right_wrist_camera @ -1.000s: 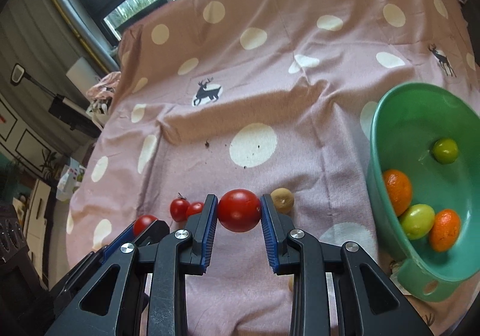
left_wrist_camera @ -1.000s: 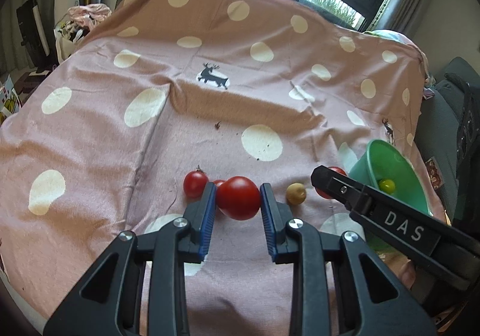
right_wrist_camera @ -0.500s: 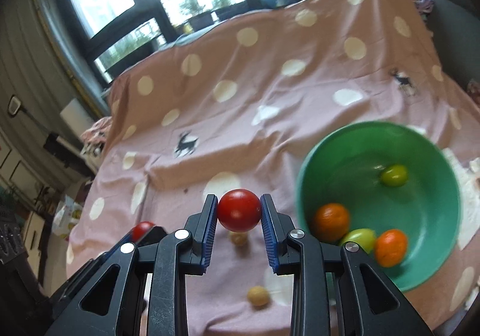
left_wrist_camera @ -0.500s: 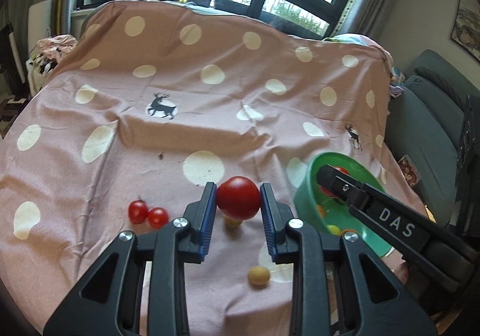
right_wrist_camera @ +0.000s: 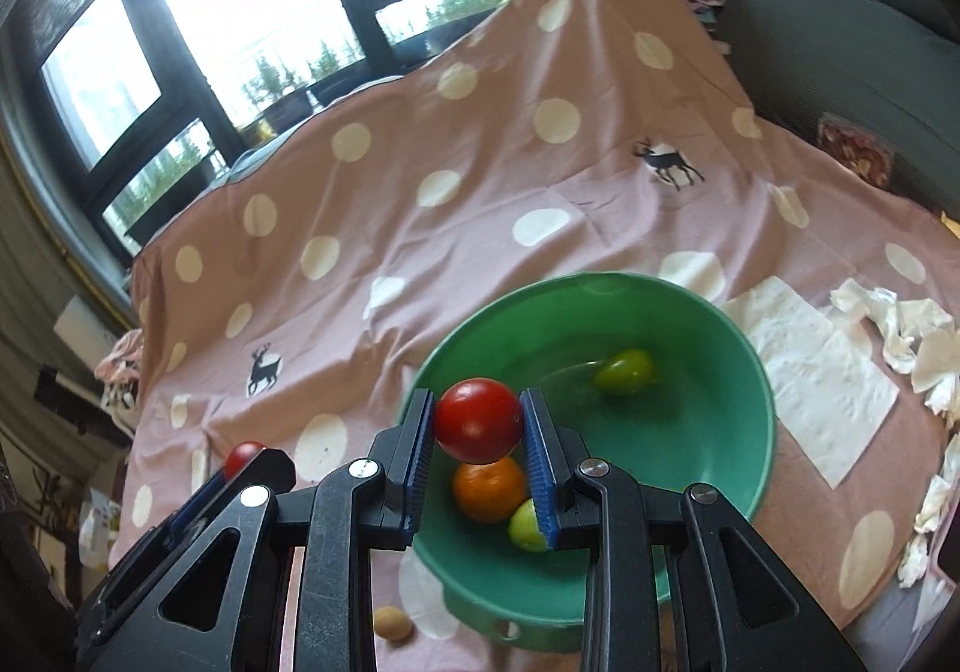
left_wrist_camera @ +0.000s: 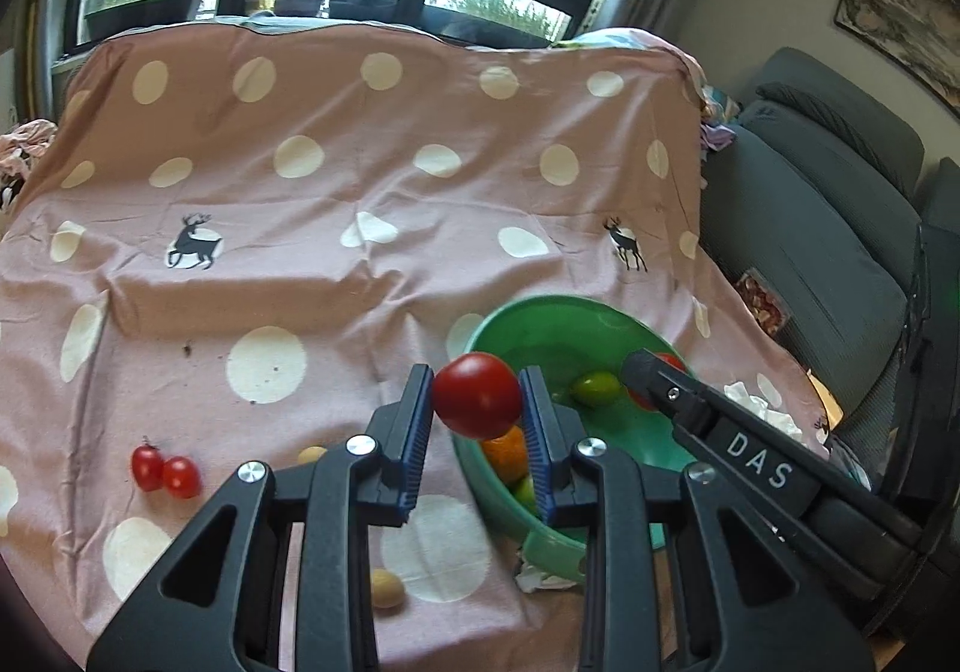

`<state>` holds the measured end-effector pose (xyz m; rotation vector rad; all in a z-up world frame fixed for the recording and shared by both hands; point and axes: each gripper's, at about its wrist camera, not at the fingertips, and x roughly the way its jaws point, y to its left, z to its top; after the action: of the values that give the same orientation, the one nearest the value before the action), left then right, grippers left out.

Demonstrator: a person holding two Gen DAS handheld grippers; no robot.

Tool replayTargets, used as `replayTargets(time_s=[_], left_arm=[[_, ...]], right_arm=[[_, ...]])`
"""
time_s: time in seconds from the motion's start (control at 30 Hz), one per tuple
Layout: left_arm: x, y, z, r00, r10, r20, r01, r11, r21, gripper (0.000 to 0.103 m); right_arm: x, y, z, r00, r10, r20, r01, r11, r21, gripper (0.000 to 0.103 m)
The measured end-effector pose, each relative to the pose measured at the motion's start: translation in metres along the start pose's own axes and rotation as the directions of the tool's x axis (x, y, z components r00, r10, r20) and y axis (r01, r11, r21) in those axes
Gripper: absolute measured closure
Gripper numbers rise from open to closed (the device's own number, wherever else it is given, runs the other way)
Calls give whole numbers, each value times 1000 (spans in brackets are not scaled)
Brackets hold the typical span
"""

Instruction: Organize fruits

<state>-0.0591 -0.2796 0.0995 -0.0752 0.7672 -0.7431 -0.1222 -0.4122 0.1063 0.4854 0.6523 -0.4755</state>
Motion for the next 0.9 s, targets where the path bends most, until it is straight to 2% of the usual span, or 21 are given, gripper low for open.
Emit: replayTargets(time_s=[0.27, 0.53, 0.7, 0.9], left_arm=[[26, -22, -3, 996, -58, -75, 61, 997, 40, 74], [56, -43, -11, 975, -123, -187, 140, 987, 77, 74], [68, -52, -15, 970, -113, -214, 138, 985, 104, 74], [79, -58, -18, 959, -136, -247, 167, 980, 108, 74]], right_arm=[[-2, -33, 3, 998, -59, -5, 60, 994, 91, 72], [2, -54, 4, 996, -82, -35, 87, 984, 154, 72], [8, -63, 4, 993, -97, -60, 106, 979, 176, 72], [12, -71, 3, 991, -103, -84, 118, 974, 193, 72]])
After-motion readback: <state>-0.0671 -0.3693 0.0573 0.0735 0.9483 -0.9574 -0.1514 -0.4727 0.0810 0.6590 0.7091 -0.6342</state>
